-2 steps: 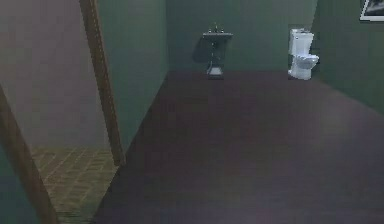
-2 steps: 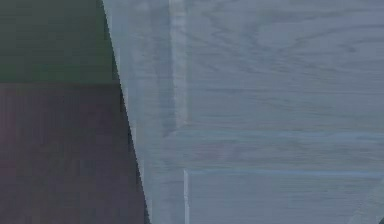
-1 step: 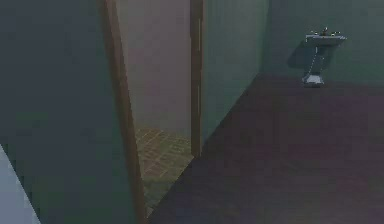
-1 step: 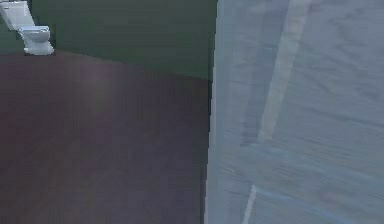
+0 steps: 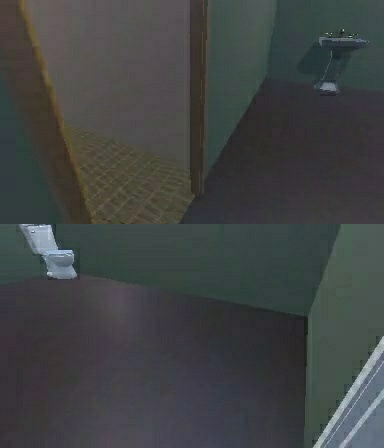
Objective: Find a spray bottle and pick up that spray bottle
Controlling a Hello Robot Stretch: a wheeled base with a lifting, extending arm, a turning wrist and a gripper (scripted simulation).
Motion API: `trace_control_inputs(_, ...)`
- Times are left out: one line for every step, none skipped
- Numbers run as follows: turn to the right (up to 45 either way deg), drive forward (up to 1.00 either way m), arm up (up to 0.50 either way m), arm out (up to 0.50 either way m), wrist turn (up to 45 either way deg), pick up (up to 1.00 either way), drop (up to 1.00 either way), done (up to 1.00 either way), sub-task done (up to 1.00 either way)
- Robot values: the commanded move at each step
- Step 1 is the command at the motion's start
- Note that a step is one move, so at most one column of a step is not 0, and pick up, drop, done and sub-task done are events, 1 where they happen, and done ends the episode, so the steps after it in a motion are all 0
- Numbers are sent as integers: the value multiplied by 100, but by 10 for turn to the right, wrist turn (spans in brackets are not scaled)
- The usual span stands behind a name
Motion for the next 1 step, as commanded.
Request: trace_control_inputs(0, 40, 0, 0, 0, 0, 0, 0, 0)
